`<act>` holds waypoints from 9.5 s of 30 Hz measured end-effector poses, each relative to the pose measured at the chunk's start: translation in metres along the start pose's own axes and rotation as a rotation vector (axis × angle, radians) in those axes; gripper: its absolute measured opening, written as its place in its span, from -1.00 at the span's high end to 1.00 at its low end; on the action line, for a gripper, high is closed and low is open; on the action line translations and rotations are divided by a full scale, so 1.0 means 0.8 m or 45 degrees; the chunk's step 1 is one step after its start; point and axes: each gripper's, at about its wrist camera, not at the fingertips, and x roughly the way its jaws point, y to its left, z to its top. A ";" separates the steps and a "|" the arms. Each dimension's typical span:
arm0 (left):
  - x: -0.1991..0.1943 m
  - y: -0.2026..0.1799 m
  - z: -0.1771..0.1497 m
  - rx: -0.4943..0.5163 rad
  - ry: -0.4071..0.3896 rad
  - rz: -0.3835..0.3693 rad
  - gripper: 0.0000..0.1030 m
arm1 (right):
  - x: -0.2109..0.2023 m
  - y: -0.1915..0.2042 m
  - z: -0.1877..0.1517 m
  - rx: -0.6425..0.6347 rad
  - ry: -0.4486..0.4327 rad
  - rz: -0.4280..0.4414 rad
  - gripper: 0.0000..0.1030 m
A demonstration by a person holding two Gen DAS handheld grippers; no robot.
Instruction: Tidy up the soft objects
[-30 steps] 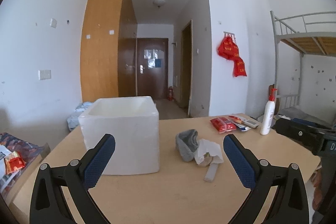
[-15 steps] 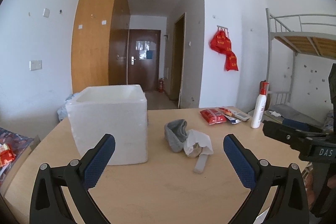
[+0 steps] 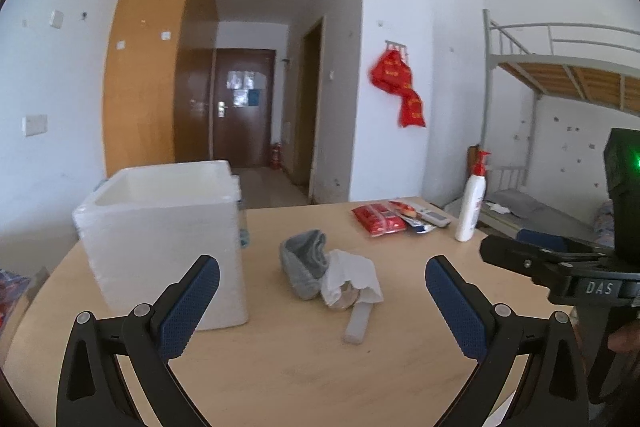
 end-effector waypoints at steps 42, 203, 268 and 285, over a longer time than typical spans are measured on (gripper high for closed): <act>0.239 0.009 0.009 -0.006 0.345 0.094 -0.75 | 0.130 -0.069 0.021 0.073 0.241 0.031 -1.00; -0.092 0.033 0.060 -0.036 -0.053 0.370 0.87 | -0.012 0.077 0.075 -0.109 -0.051 0.443 0.72; -0.043 0.104 0.079 -0.101 -0.006 0.429 0.87 | 0.113 0.147 -0.115 -0.663 0.712 0.535 -0.69; 0.020 0.155 0.126 -0.099 0.025 0.406 0.87 | 0.132 0.151 -0.119 -0.727 0.733 0.473 -0.92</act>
